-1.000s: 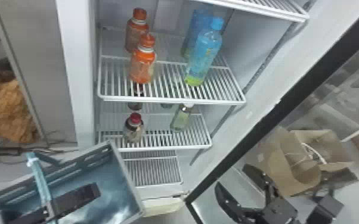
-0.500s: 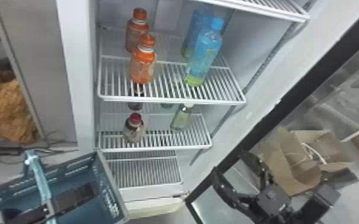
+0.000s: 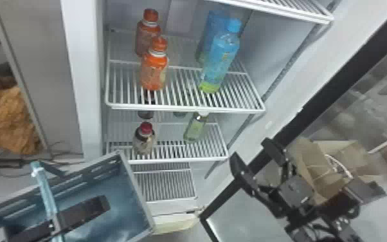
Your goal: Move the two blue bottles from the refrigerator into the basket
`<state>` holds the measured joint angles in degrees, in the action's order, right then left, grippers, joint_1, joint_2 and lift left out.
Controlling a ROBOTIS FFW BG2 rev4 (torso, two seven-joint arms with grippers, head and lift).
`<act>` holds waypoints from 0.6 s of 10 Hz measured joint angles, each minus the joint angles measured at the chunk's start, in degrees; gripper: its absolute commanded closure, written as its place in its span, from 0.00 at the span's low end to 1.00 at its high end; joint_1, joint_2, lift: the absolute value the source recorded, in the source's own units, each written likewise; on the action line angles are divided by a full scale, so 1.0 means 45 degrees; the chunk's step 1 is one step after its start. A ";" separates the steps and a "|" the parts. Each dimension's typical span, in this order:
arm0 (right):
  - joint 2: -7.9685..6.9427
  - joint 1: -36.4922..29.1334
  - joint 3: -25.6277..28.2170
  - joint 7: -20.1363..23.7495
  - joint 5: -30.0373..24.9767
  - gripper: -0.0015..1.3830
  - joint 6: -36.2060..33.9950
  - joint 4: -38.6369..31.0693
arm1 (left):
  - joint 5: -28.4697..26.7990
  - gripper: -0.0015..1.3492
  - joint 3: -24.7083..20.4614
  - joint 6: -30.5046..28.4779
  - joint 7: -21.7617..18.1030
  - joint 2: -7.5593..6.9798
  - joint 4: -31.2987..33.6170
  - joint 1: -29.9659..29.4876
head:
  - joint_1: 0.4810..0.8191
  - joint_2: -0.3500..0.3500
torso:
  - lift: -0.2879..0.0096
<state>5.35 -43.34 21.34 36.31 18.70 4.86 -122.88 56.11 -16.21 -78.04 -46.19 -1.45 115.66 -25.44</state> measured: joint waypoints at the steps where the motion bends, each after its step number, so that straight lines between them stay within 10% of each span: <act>1: -0.0014 0.0495 -0.0005 -0.0065 0.0061 0.09 -0.0183 0.0002 | 0.0019 0.89 0.0017 0.0000 0.0000 -0.0007 0.0000 0.0003 | 0.63 0.00 | 0.93; 6: -0.0047 0.2525 -0.0170 -0.0280 -0.0025 0.08 -0.1385 0.0327 | 0.0097 0.89 0.0177 0.0031 0.0011 -0.0030 -0.0091 0.0061 | 0.63 0.00 | 0.93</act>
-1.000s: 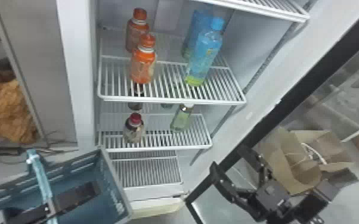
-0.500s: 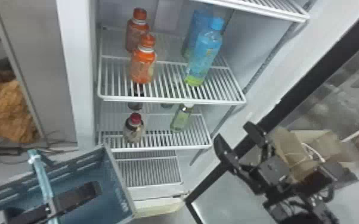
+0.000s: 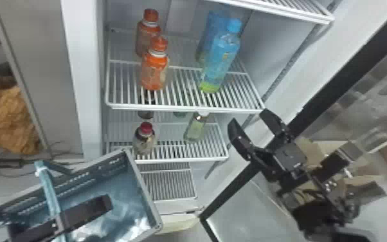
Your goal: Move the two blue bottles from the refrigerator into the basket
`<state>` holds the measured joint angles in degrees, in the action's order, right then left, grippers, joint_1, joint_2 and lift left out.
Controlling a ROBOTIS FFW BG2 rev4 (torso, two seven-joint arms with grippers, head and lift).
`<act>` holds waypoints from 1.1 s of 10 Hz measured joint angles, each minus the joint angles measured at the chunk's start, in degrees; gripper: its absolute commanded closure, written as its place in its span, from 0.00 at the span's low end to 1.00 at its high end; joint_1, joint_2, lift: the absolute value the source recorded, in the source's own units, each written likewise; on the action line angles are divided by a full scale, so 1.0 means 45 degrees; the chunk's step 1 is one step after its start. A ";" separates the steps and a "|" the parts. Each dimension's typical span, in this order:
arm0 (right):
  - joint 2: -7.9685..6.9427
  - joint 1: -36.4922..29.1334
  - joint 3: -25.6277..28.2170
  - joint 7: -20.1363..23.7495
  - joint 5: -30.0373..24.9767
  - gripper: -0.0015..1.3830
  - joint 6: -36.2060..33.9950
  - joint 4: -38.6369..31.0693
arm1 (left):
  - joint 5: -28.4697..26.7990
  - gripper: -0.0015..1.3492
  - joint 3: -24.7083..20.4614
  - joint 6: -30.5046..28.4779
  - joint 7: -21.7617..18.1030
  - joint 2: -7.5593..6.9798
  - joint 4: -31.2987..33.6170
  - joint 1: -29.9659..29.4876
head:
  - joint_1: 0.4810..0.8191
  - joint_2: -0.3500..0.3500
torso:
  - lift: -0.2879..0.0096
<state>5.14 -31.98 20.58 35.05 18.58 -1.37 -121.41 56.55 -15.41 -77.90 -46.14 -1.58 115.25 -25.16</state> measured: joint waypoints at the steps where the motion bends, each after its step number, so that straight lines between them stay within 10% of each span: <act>1: -0.0011 0.0381 -0.0043 -0.0064 -0.0043 0.08 -0.0080 0.0141 | 0.0001 0.89 0.0035 0.0000 0.0006 -0.0001 -0.0040 0.0000 | 0.63 0.00 | 0.93; 11: 0.0273 0.4506 -0.1302 -0.1086 -0.0889 0.08 -0.1503 0.2789 | 0.0093 0.89 0.0447 0.0060 0.0019 -0.0098 -0.0435 0.0323 | 0.63 0.03 | 0.93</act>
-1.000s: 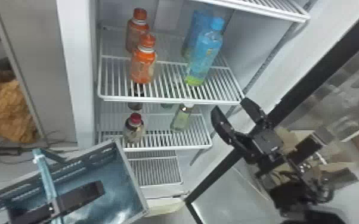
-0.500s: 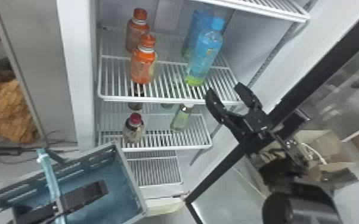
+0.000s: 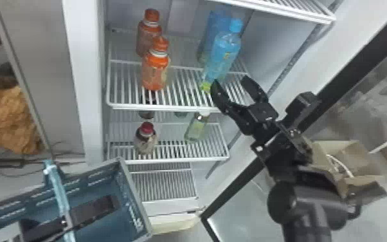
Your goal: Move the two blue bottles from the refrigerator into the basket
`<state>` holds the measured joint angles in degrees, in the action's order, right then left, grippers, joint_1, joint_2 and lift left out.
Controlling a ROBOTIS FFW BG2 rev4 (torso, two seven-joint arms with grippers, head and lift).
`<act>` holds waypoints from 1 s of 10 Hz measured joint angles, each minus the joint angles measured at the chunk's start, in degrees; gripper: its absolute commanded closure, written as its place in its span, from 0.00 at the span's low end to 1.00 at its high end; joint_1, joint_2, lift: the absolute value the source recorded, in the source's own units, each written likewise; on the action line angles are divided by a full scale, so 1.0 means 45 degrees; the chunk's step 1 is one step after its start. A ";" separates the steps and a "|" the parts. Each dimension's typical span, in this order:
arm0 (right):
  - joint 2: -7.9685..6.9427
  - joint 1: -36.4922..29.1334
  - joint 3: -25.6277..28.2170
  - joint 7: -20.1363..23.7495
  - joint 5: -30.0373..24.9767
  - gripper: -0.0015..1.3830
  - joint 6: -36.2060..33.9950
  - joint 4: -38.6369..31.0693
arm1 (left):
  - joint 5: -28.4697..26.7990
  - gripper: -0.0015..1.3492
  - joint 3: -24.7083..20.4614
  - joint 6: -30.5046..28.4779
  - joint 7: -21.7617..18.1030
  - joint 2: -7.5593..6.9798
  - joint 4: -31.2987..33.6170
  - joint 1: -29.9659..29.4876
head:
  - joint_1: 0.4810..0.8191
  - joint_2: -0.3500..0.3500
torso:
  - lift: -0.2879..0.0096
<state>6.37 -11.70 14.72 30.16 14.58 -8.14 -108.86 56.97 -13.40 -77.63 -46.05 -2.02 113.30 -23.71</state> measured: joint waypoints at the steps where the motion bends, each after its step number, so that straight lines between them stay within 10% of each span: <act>1: 0.0029 0.0301 -0.0097 -0.0085 -0.0057 0.08 -0.0005 0.0324 | 0.0023 0.89 0.0059 0.0008 0.0000 0.0000 -0.0052 0.0017 | 0.63 0.03 | 0.93; 7: 0.0239 0.2399 -0.0928 -0.0627 -0.0333 0.10 -0.0003 0.2466 | 0.0099 0.89 0.0239 0.0051 0.0000 -0.0024 -0.0237 0.0130 | 0.63 0.07 | 0.93; 8: 0.0267 0.2620 -0.0990 -0.0648 -0.0339 0.18 -0.0003 0.2702 | 0.0124 0.89 0.0259 0.0066 0.0000 -0.0027 -0.0276 0.0128 | 0.63 0.07 | 0.93; 10: 0.0427 0.3054 -0.1283 -0.0604 -0.0169 0.68 0.0009 0.3249 | 0.0137 0.89 0.0268 0.0091 0.0000 -0.0037 -0.0287 0.0130 | 0.63 0.09 | 0.93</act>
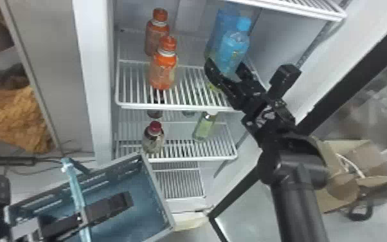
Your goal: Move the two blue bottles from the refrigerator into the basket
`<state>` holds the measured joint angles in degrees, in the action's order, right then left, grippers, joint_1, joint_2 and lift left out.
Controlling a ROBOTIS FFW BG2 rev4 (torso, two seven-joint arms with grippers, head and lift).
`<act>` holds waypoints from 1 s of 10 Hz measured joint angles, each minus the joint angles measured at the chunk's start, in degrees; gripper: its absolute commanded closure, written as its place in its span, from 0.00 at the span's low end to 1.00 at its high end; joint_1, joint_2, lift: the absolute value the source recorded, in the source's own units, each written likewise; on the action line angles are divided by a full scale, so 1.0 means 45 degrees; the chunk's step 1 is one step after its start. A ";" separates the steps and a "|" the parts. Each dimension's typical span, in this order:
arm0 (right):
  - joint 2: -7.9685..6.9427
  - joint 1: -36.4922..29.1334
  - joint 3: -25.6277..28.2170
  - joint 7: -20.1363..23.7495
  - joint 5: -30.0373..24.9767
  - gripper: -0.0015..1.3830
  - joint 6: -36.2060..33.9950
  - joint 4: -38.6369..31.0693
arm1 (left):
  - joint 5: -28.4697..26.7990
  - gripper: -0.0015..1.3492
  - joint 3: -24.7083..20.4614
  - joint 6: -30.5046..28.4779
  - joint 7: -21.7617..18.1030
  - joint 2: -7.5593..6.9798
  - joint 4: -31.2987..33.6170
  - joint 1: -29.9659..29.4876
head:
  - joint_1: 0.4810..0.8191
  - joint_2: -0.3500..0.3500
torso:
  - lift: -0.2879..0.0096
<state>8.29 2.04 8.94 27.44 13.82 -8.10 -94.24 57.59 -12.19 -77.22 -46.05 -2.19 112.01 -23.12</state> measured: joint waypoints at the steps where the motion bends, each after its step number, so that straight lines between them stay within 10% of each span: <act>1: 0.0059 0.0097 -0.0099 0.0058 0.0234 0.83 0.0008 0.0203 | 0.0000 0.89 0.0014 0.0004 0.0000 0.0002 -0.0006 0.0017 | 0.63 0.10 | 0.93; 10: 0.0064 -0.1981 0.0409 0.0073 0.0895 0.92 0.0389 -0.2280 | 0.0048 0.89 0.0043 0.0009 0.0020 0.0011 -0.0032 -0.0060 | 0.63 0.06 | 0.93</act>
<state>8.58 -6.88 10.78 27.77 17.85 -6.35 -104.50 57.80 -12.00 -77.18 -45.97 -2.14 111.86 -23.39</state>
